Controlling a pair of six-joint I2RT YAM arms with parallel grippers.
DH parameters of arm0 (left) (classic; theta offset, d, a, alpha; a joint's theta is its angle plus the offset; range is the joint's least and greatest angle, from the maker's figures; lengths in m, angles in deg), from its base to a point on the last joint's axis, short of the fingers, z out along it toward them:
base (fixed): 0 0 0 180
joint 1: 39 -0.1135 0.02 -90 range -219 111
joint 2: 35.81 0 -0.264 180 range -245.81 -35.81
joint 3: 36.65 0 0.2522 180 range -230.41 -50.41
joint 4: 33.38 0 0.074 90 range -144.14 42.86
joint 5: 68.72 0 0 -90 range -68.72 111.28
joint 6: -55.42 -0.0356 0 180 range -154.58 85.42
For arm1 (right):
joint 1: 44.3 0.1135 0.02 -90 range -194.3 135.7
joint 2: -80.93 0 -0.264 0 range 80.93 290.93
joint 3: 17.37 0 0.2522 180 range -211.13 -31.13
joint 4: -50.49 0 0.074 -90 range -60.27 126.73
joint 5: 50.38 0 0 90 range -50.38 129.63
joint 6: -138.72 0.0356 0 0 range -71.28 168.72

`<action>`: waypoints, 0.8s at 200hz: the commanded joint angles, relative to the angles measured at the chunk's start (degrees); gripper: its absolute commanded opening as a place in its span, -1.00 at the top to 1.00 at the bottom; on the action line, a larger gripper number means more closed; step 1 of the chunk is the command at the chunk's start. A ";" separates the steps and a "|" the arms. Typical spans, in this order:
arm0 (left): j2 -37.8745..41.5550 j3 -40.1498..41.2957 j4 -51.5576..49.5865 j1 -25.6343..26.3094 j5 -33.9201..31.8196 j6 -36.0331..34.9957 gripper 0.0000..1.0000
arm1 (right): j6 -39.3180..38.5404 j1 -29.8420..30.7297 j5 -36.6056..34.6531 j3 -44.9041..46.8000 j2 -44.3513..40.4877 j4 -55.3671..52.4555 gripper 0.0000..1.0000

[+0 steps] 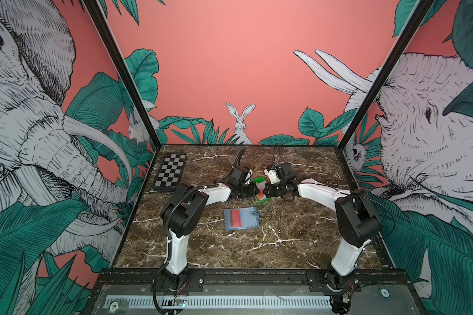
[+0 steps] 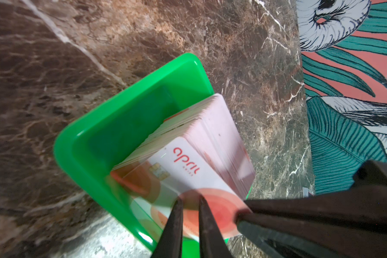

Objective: Insert credit cards into a card holder
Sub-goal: Pick up the credit card from the storage box.

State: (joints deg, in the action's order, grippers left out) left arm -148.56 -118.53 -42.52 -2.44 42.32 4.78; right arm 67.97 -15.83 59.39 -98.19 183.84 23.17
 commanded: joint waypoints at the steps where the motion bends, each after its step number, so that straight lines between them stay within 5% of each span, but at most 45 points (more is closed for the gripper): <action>1: -0.29 0.36 -3.66 0.09 -0.72 -1.02 0.66 | 0.44 0.39 -0.80 -0.40 -0.87 1.41 0.94; 96: 11.62 0.99 -7.45 0.09 -0.90 -4.95 0.63 | 5.36 0.45 -2.79 5.35 -10.66 3.75 1.00; 160: 21.23 13.74 4.98 -0.09 3.65 -0.95 0.61 | 12.72 1.12 -2.96 14.48 -21.71 9.06 1.00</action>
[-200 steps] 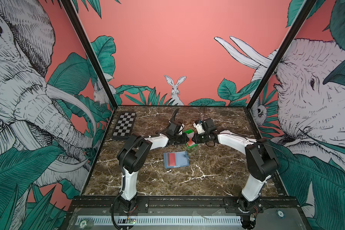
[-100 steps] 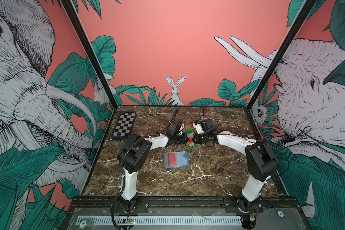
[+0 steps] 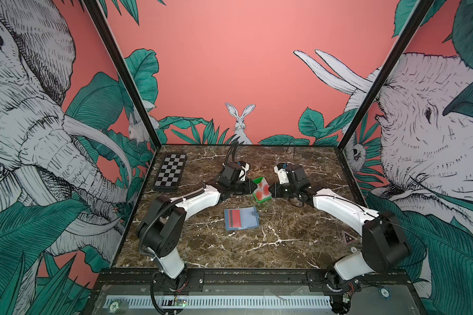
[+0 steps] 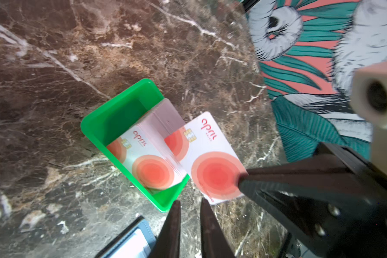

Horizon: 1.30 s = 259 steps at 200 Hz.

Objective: Insert credit cards into a card holder
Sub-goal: Pick up the credit card from the storage box.

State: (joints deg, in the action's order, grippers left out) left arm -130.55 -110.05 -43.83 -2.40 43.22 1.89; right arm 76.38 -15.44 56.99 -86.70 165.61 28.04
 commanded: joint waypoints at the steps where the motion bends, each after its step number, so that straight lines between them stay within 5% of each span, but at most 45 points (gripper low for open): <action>1: 3.32 5.51 6.46 -0.13 2.89 2.02 0.61 | 4.45 0.70 -0.52 3.13 -3.65 4.29 1.00; 58: 9.37 16.01 18.25 -0.91 6.76 7.29 0.49 | 11.82 1.88 -0.28 10.44 -12.00 9.68 1.00; 109: 7.00 22.03 39.02 -1.46 15.25 18.94 0.41 | 18.85 2.65 3.29 15.23 -17.10 16.48 1.00; 215: 1.49 21.41 52.01 -1.43 18.11 28.78 0.28 | 25.60 3.13 8.86 17.05 -18.09 25.10 0.96; 259: 1.62 20.90 55.50 -1.60 18.11 31.42 0.38 | 26.39 3.13 9.67 18.11 -16.67 26.69 0.91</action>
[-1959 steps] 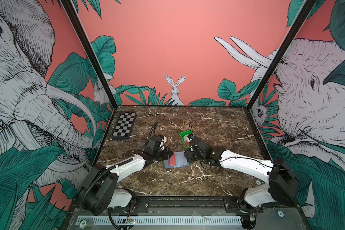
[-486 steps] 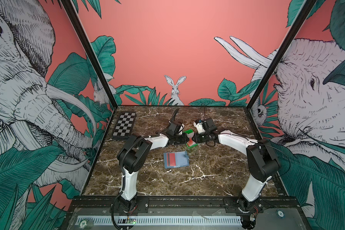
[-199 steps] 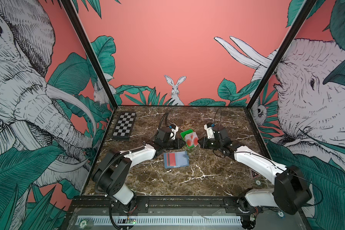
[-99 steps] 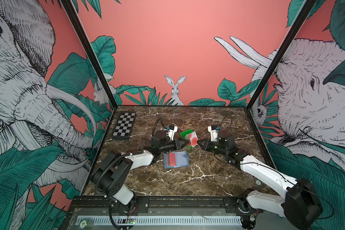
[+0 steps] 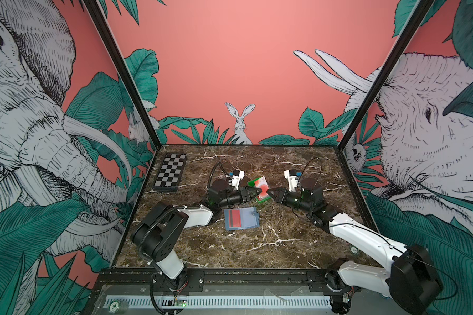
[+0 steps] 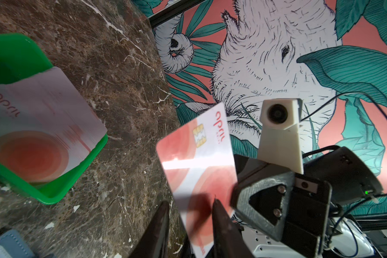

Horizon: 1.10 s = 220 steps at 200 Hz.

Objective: Insert credit cards into a card holder
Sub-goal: Pick up the credit card from the storage box.

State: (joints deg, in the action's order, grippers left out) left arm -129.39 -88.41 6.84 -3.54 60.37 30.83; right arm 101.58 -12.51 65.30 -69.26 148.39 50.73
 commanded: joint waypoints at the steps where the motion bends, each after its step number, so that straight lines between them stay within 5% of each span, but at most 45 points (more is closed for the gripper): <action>1: 0.48 -0.75 4.87 -0.47 0.93 2.51 0.39 | 1.23 0.20 1.42 0.63 0.60 4.10 0.91; 92: 3.15 -0.98 1.29 -1.24 0.48 0.67 1.00 | 0.30 0.38 -0.61 0.65 2.30 1.10 0.65; 118: 4.69 -1.50 -4.03 -1.28 0.45 -1.88 1.00 | -0.85 0.48 -3.56 0.60 1.96 -2.51 0.57; 168: 7.42 -2.01 -11.47 -1.48 0.36 -5.57 1.00 | -5.17 0.47 -8.31 -2.19 2.06 -13.46 -0.01; 220: 9.16 -1.82 -15.20 -1.53 0.29 -7.56 1.00 | -6.23 0.48 -10.34 -0.45 0.76 -15.37 -0.05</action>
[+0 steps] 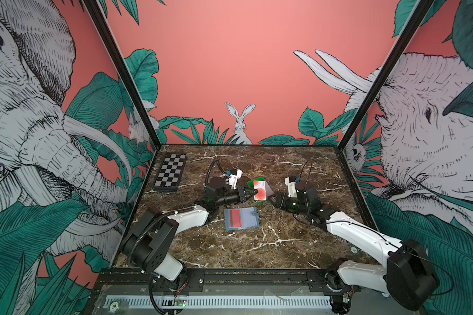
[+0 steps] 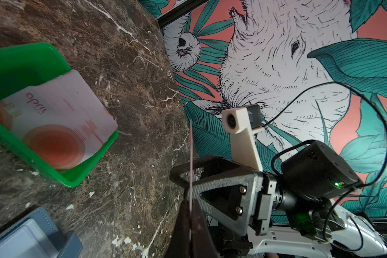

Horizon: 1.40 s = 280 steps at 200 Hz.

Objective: Insert credit cards into a card holder
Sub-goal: Pick up the credit card from the storage box, then insert the credit card into the card slot.

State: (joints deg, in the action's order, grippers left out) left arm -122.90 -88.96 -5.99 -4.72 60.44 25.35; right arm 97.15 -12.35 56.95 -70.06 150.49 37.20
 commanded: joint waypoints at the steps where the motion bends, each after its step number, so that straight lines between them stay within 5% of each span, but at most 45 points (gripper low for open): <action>1: 2.74 -1.27 -2.46 -0.35 0.22 -2.12 1.00 | -1.73 0.32 -2.23 0.35 -1.39 -1.99 -0.04; 114: 9.74 1.75 -15.12 -1.14 -1.99 -8.77 1.00 | -6.29 0.66 -2.03 -0.54 0.41 -2.91 -0.15; 280: 17.28 14.78 -25.23 -8.03 -0.22 -14.35 1.00 | -7.82 14.14 -11.61 -1.80 9.15 -1.67 -0.12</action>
State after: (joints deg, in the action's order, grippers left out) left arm -107.01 -75.89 -28.53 -11.45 58.91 13.32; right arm 90.09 0.78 47.24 -70.24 157.99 33.48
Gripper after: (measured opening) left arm 0.045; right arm 0.563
